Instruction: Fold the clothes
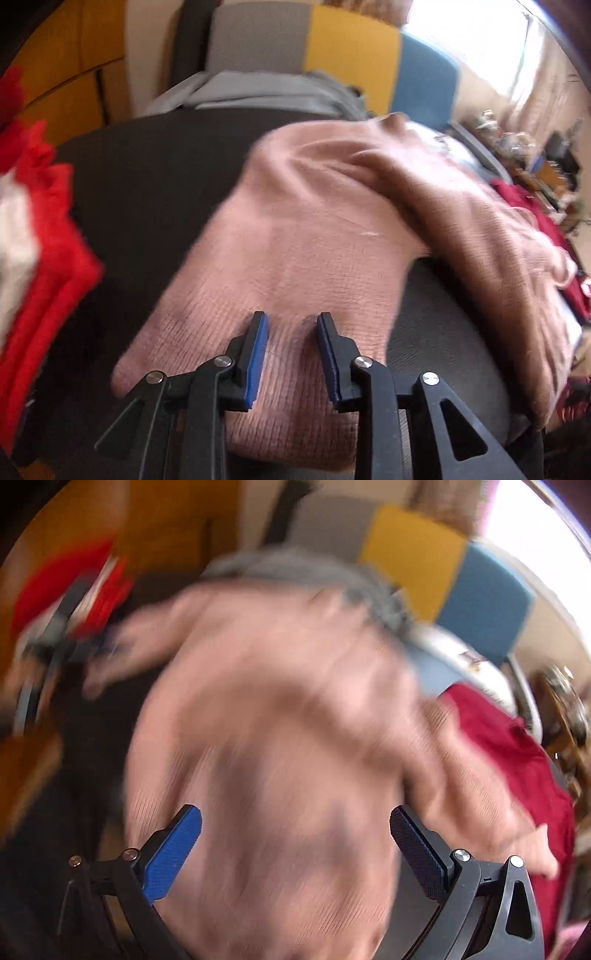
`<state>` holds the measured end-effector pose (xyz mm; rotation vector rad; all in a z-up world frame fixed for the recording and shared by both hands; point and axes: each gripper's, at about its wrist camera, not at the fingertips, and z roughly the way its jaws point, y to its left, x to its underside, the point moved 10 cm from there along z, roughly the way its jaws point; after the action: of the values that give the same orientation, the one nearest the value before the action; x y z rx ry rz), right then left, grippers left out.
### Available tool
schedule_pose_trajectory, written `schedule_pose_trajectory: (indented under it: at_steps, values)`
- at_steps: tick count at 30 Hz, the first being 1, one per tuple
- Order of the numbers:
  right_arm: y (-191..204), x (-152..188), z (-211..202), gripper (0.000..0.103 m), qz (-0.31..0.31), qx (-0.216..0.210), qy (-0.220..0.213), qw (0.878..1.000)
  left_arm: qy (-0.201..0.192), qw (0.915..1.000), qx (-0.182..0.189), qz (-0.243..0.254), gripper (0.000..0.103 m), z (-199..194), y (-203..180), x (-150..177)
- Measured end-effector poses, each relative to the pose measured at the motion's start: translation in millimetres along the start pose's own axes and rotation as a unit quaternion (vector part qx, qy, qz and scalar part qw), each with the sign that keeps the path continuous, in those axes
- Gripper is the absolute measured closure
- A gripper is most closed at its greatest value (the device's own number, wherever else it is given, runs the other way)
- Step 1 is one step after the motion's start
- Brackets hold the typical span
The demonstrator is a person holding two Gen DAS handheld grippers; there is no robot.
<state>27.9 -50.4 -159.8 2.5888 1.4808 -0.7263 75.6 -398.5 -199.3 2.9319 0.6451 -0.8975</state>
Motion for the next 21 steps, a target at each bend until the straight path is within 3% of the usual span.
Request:
schedule_pose_trajectory:
  at_steps: [3,6,7,10,12,14,15,19,21]
  values:
    - [20.8,32.1,-4.2,0.000,-0.009,0.013,0.021,1.000,0.010,0.9988,-0.046,-0.013,0.074,-8.2,25.1,-2.6]
    - [32.9,26.0,-18.3,0.000,0.014,0.007,-0.018,1.000,0.009,0.9942,-0.101,-0.036,0.075,-16.0,50.0,-8.1]
    - [38.4,16.2,-22.0,0.000,0.014,0.009,-0.035,0.999,0.006,0.9936,-0.099,-0.054,0.075,-19.8,54.1,-11.0]
    - [66.7,-13.4,-25.9,0.000,-0.012,0.020,-0.076,0.997,-0.017,0.9928,-0.045,-0.110,0.075,-36.0,48.6,-13.9]
    - [87.5,-23.8,-14.0,0.000,-0.066,0.060,-0.079,0.993,-0.023,0.9934,-0.024,-0.110,0.075,-39.2,36.5,-7.6]
    - [97.4,-25.2,4.2,0.000,-0.105,0.094,-0.070,0.987,-0.012,0.9957,-0.001,-0.092,0.075,-33.2,22.1,4.0]
    - [101.4,-20.0,14.9,0.001,-0.107,0.091,-0.056,0.988,-0.011,0.9970,0.004,-0.076,0.075,-31.2,13.6,9.8]
    - [108.6,-5.4,26.3,0.010,-0.067,0.037,-0.044,0.996,-0.037,0.9991,-0.016,-0.013,0.072,-31.9,-8.9,22.9]
    - [113.2,-3.4,20.6,0.023,-0.067,0.026,-0.046,0.996,-0.039,0.9987,-0.031,0.009,0.070,-28.3,-10.4,20.2]
